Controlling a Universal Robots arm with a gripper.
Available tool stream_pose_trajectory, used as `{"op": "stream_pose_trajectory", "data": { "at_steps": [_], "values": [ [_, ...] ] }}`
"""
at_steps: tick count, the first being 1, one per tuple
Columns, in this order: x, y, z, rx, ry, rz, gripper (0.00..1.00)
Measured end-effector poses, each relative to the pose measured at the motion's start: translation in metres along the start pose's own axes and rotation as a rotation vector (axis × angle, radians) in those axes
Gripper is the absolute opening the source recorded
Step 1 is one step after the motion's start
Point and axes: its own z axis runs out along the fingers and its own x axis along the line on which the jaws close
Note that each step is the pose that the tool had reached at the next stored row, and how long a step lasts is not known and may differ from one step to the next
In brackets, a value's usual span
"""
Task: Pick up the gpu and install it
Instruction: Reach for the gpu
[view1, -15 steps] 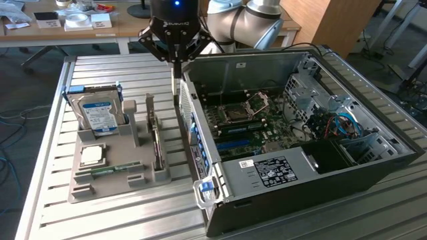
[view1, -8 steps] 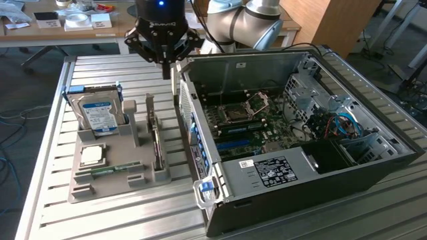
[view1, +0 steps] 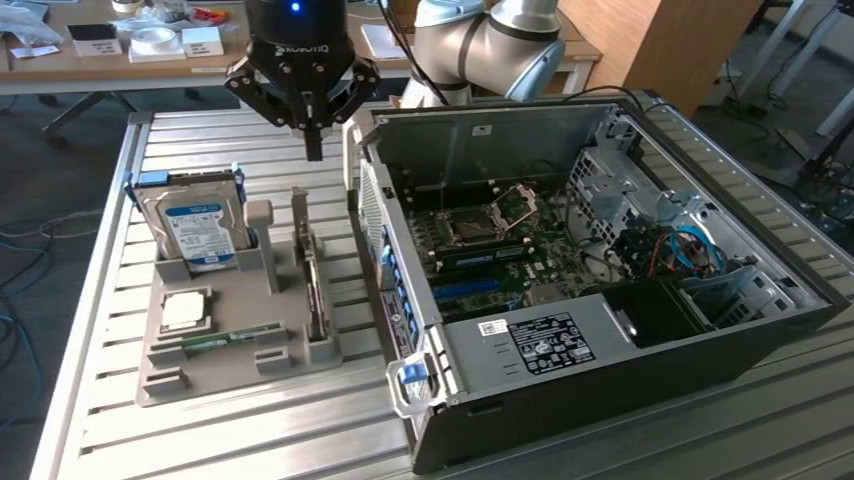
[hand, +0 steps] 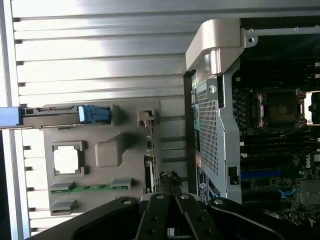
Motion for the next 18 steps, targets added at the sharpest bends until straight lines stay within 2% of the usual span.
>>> {"op": "stream_pose_trajectory", "data": {
  "at_steps": [18],
  "values": [
    [0.0047, -0.0003, -0.0001, 0.0, 0.0001, 0.0, 0.11]
  ]
}}
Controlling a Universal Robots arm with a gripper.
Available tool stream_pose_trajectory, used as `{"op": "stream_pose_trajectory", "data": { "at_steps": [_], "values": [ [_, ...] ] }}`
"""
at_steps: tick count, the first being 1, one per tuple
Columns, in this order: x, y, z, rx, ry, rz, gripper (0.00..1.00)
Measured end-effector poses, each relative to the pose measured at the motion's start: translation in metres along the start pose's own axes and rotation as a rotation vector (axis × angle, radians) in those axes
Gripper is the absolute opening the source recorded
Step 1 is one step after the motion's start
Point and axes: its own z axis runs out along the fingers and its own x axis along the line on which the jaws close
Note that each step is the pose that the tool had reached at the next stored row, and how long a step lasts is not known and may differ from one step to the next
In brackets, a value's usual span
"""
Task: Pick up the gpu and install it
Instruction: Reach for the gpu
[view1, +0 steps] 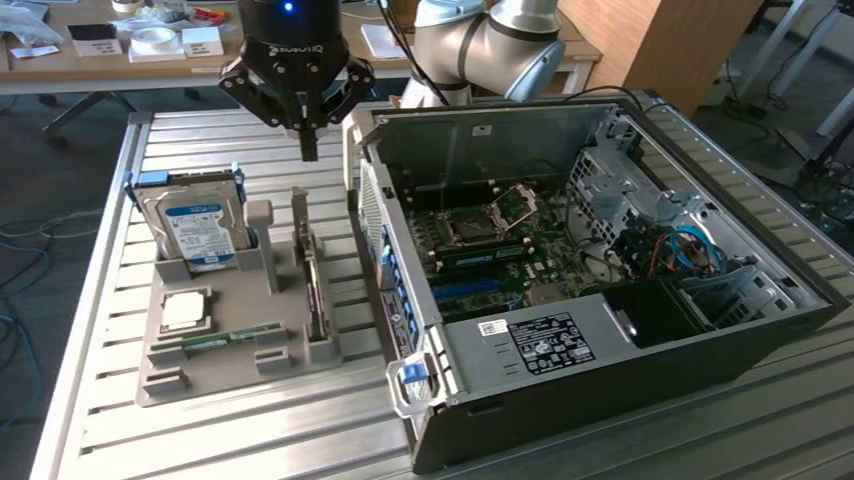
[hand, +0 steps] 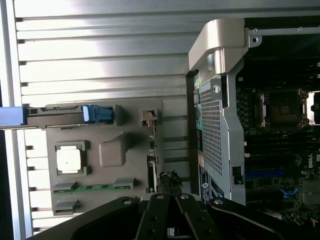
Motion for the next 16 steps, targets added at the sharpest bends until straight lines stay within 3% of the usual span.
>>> {"op": "stream_pose_trajectory", "data": {
  "at_steps": [16],
  "values": [
    [0.0032, -0.0002, -0.0001, 0.0, 0.0, 0.0, 0.11]
  ]
}}
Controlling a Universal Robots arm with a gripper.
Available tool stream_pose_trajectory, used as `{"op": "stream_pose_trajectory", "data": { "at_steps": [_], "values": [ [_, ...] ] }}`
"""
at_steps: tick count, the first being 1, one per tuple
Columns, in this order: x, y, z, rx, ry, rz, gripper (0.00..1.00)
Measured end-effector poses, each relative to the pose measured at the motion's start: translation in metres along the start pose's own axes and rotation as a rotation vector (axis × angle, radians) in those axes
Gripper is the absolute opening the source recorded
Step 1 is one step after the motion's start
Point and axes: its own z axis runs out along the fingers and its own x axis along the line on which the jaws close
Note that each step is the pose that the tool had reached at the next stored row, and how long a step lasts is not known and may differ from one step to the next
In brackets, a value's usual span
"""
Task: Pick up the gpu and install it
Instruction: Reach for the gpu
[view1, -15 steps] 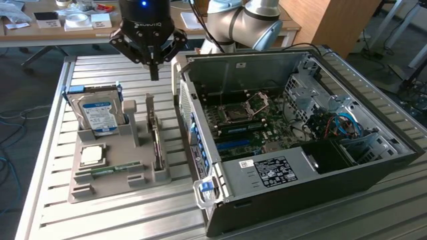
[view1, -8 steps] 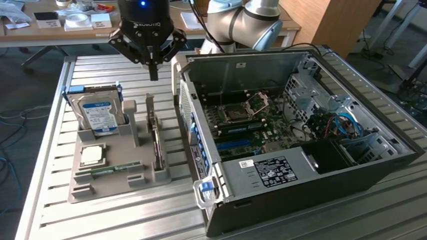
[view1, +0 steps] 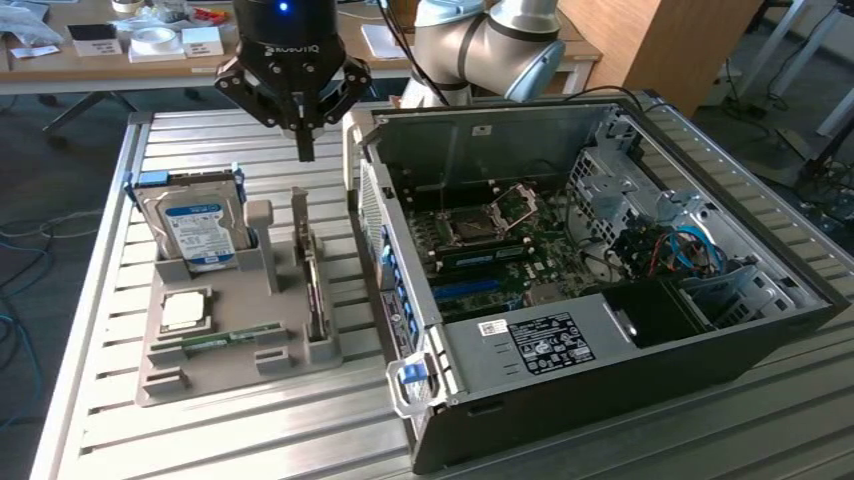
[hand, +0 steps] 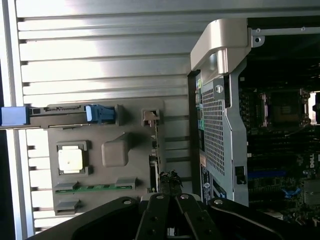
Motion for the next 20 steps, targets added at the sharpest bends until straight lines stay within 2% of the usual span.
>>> {"op": "stream_pose_trajectory", "data": {
  "at_steps": [11, 20],
  "values": [
    [0.002, -0.0002, 0.0, 0.0, 0.0, 0.0, 0.11],
    [0.0096, -0.0005, 0.0002, 0.0, -0.0001, 0.0, 0.11]
  ]
}}
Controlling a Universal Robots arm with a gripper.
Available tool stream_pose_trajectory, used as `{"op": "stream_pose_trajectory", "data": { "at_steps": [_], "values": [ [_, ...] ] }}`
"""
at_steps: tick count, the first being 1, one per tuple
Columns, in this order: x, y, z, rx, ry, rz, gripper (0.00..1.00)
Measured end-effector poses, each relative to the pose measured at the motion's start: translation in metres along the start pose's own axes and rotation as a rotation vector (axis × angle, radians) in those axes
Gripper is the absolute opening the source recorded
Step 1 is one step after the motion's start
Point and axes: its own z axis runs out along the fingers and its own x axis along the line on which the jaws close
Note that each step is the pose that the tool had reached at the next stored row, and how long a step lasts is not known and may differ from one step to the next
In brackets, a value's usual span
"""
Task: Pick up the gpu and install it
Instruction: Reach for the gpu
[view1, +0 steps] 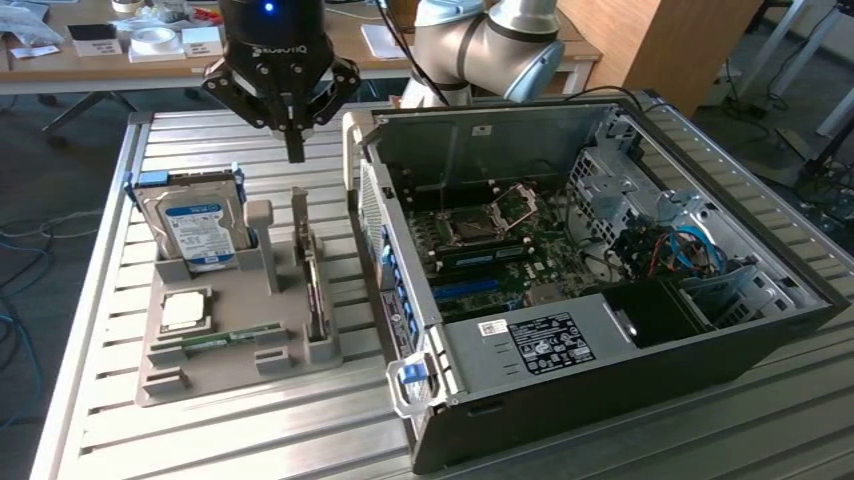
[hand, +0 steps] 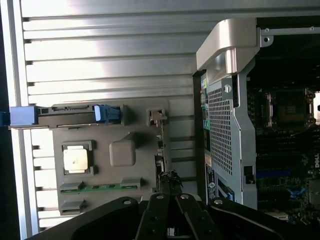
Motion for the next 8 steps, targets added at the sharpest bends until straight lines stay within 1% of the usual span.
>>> {"op": "stream_pose_trajectory", "data": {
  "at_steps": [4, 8],
  "values": [
    [0.0011, -0.0005, 0.0, 0.0001, 0.0001, 0.0, 0.11],
    [0.0012, -0.0058, -0.0002, 0.0, 0.0001, 0.0, 0.11]
  ]
}}
